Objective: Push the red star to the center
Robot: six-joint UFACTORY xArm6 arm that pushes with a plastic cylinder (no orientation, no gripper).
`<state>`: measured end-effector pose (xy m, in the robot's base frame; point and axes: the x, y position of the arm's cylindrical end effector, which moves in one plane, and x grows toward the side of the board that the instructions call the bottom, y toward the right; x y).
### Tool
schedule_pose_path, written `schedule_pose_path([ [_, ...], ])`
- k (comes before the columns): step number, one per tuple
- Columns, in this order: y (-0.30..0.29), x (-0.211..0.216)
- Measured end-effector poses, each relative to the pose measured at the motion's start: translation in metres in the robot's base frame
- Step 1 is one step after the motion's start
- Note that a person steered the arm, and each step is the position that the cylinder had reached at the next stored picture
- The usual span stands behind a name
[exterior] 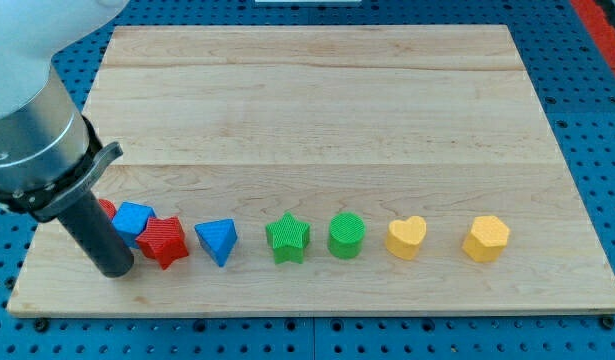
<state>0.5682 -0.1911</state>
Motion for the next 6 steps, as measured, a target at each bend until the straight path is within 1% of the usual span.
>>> schedule_pose_path([
  [1,0.020,0.000],
  [2,0.056,0.000],
  [3,0.083,-0.038],
  [4,0.115,-0.045],
  [5,0.133,-0.074],
  [6,0.133,-0.094],
])
